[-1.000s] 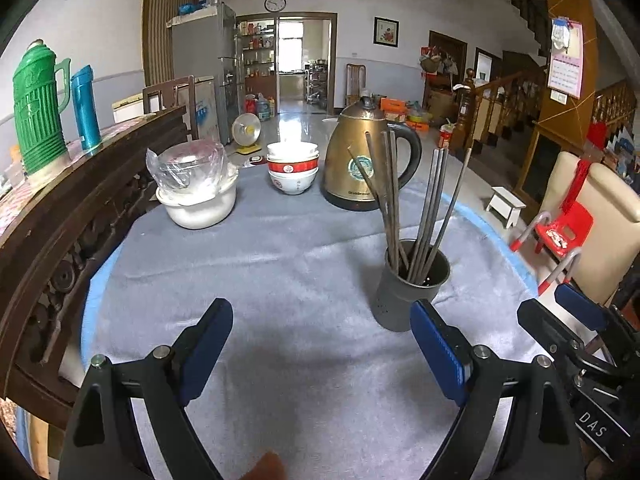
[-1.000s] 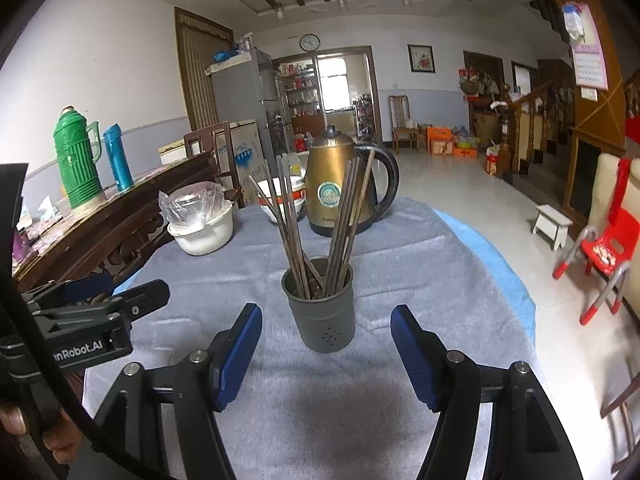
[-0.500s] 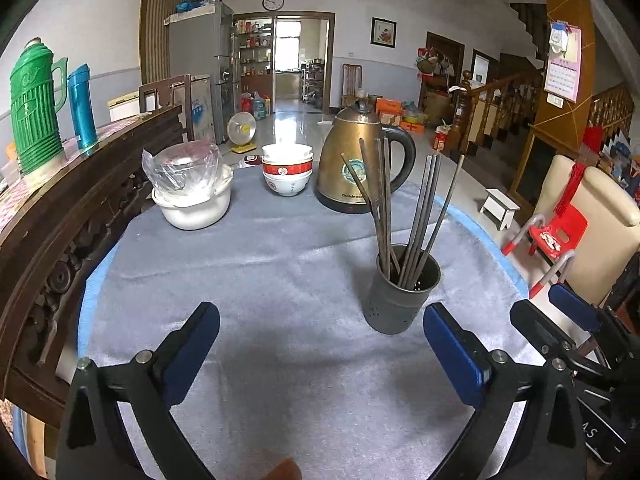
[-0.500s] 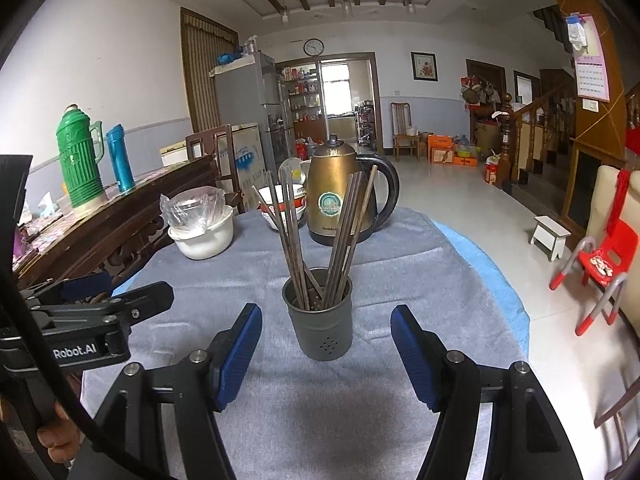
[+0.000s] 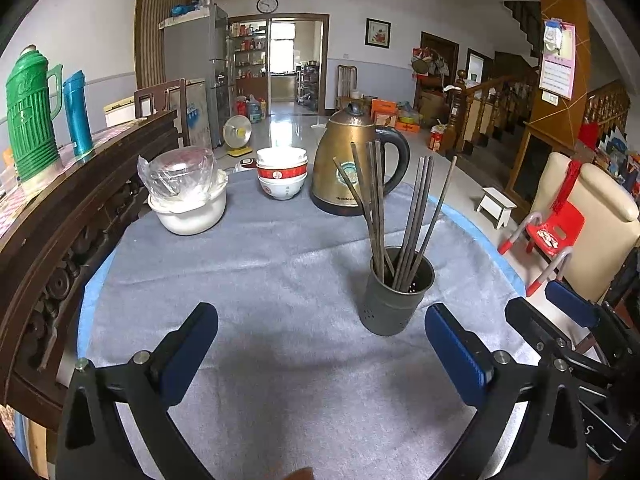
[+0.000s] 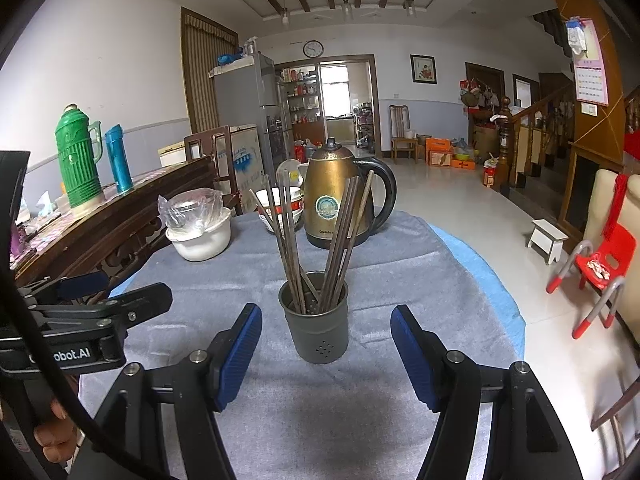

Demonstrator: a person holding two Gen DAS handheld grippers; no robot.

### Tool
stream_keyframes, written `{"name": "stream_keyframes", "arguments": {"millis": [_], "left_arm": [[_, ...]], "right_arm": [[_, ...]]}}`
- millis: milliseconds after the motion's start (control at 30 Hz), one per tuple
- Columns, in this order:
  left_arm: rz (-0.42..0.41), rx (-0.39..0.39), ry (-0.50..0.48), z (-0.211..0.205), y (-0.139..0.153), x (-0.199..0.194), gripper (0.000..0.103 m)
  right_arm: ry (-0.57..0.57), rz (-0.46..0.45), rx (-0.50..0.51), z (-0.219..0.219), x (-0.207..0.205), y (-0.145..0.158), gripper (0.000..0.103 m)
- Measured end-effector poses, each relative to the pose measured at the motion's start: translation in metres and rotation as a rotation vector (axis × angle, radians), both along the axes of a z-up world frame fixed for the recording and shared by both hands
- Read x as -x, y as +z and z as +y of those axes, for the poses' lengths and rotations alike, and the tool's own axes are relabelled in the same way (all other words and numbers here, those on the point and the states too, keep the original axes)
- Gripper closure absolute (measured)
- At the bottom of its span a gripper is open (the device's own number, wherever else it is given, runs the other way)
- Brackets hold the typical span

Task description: Organize utensils

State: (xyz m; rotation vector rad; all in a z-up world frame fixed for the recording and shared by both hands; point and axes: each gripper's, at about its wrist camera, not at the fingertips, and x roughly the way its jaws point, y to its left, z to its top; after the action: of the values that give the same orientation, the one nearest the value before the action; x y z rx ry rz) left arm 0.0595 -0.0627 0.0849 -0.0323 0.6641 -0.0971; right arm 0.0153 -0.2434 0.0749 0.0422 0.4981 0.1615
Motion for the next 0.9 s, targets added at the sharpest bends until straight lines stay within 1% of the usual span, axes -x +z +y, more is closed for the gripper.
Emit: {"name": "stream_keyframes", "arguments": {"millis": [433, 667, 900], "left_arm": [[-0.020, 0.029, 0.002, 0.000, 0.010, -0.001, 0.000], [-0.029, 0.013, -0.011, -0.007, 0.015, -0.001, 0.000], [-0.022, 0.001, 0.000, -0.005, 0.013, -0.001, 0.000]], "right_arm": [[-0.003, 0.001, 0.008, 0.001, 0.000, 0.001, 0.032], [-0.004, 0.000, 0.011, 0.001, 0.000, 0.002, 0.032], [0.005, -0.006, 0.020, 0.005, 0.000, 0.005, 0.032]]}}
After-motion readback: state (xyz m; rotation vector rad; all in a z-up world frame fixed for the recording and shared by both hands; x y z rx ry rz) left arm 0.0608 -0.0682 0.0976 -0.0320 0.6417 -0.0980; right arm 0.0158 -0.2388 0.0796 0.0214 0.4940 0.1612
